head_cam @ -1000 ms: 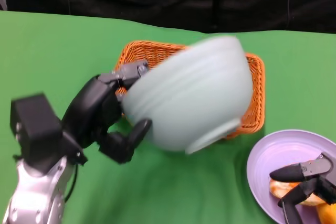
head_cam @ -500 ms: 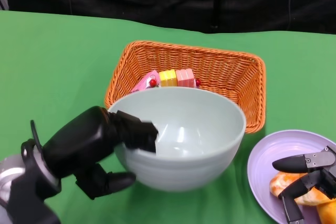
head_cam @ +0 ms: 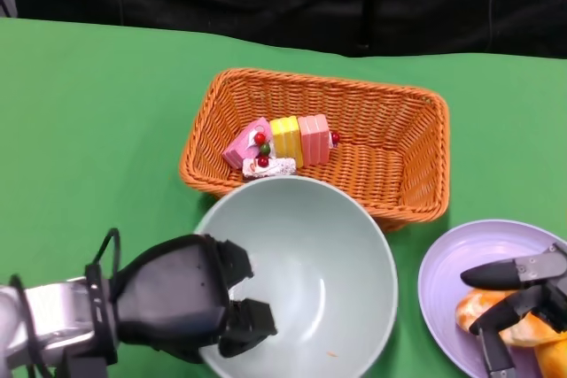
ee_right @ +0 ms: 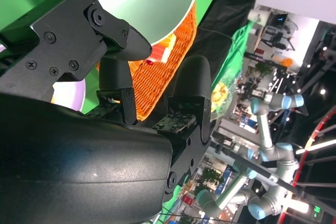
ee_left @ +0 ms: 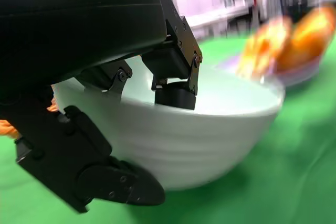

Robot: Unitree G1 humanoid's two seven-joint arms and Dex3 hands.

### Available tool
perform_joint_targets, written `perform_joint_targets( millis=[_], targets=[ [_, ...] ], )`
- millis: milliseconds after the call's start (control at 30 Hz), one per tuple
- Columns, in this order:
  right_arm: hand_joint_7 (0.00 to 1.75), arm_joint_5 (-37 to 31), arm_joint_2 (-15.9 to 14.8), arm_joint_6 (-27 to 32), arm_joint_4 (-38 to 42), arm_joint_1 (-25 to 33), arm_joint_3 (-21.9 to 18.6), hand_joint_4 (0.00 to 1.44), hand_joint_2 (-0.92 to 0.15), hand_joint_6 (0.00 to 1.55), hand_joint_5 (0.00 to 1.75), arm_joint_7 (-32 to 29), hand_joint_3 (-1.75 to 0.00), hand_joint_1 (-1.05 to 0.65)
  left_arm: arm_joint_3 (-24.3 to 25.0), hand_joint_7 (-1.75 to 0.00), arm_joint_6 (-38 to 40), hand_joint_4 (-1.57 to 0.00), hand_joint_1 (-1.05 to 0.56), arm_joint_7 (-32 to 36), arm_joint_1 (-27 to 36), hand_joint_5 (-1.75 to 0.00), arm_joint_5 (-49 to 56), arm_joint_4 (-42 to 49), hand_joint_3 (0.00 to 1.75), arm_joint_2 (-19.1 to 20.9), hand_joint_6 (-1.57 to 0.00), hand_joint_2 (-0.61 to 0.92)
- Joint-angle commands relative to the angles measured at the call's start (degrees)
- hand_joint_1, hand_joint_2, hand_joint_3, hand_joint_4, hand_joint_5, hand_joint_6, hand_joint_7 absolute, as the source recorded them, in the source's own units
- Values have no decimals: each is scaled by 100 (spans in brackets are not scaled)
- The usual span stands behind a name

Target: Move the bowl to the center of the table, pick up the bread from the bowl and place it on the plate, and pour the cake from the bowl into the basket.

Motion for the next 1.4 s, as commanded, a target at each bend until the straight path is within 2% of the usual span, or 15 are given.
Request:
perform_joint_targets(
  millis=[33,100,133,167,200,267,400,567,767,900,1000,1100,1133,1267,1400],
  targets=[
    [121,-9,34,-120,-219,33,44,61,-42,46,144,26,-116,-1,-576,-111,618,-93,-37,56,10,-175,-20,-102,16,216,-95,83],
    [122,-14,36,-139,-228,26,37,61,-42,46,144,31,-116,-1,-820,-88,873,-93,-37,-15,11,-167,-162,-184,6,321,-100,85],
    [122,-49,49,-138,-240,3,60,61,-42,46,144,28,-116,-1,-837,-84,970,-93,-37,-680,96,-166,-537,-382,4,388,-101,86],
    [123,-73,57,-122,-267,-23,86,62,-42,47,145,36,-116,-1,-834,-55,1093,-87,-39,-1556,207,-109,-1048,-700,4,488,-90,88],
    [124,-82,53,-121,-292,-51,102,62,-41,47,145,52,-117,-2,-837,-33,1272,-86,-40,-2583,309,-73,-1708,-1064,8,604,-82,90],
    [124,-76,27,-128,-333,-87,108,63,-41,46,145,91,-118,-2,-831,-7,1645,-70,-45,-4008,464,-30,-2737,-1701,22,798,-59,92],
    [126,-39,-5,-45,-444,-117,130,62,-38,44,147,170,-125,-2,-754,0,2283,-52,-59,-5382,664,-12,-3952,-2573,27,1020,-44,92],
    [127,64,-81,69,-373,-395,222,59,-39,41,148,402,-121,-6,-463,0,4114,-34,-75,-7493,693,-2,-6582,-3917,27,1572,-33,92],
    [127,34,-158,244,-126,-558,285,54,-39,38,148,630,-120,-8,238,-4,6069,-41,-72,-8855,505,-6,-9881,-4414,22,1989,-40,92],
    [121,85,-176,264,10,-582,283,54,-40,40,144,700,-117,-8,946,-11,6626,-65,-60,-8295,903,-20,-10872,-4648,21,1673,-57,92],
    [118,-3,-187,348,21,-597,291,55,-41,41,142,730,-114,-10,1410,-15,6868,-76,-47,-7091,1511,-33,-10890,-5025,27,1011,-69,92],
    [114,-87,-164,498,19,-591,349,56,-45,45,137,745,-107,-12,1618,-24,7195,-58,-34,-5865,2122,-102,-10797,-5421,32,251,-78,92],
    [113,-58,-141,566,18,-568,388,56,-46,46,137,754,-107,-13,1609,-26,7302,-57,-32,-5395,2374,-111,-10625,-5580,31,-34,-80,92],
    [112,37,-105,688,36,-519,514,55,-47,48,136,748,-106,-13,1460,-83,7641,-58,-26,-4287,3055,-130,-10075,-6040,57,-738,-63,76],
    [113,86,-69,724,87,-459,653,56,-47,54,139,720,-108,-10,1192,-126,7961,-62,-11,-3442,3839,-157,-9755,-6402,109,-1401,-57,56]
  ],
)
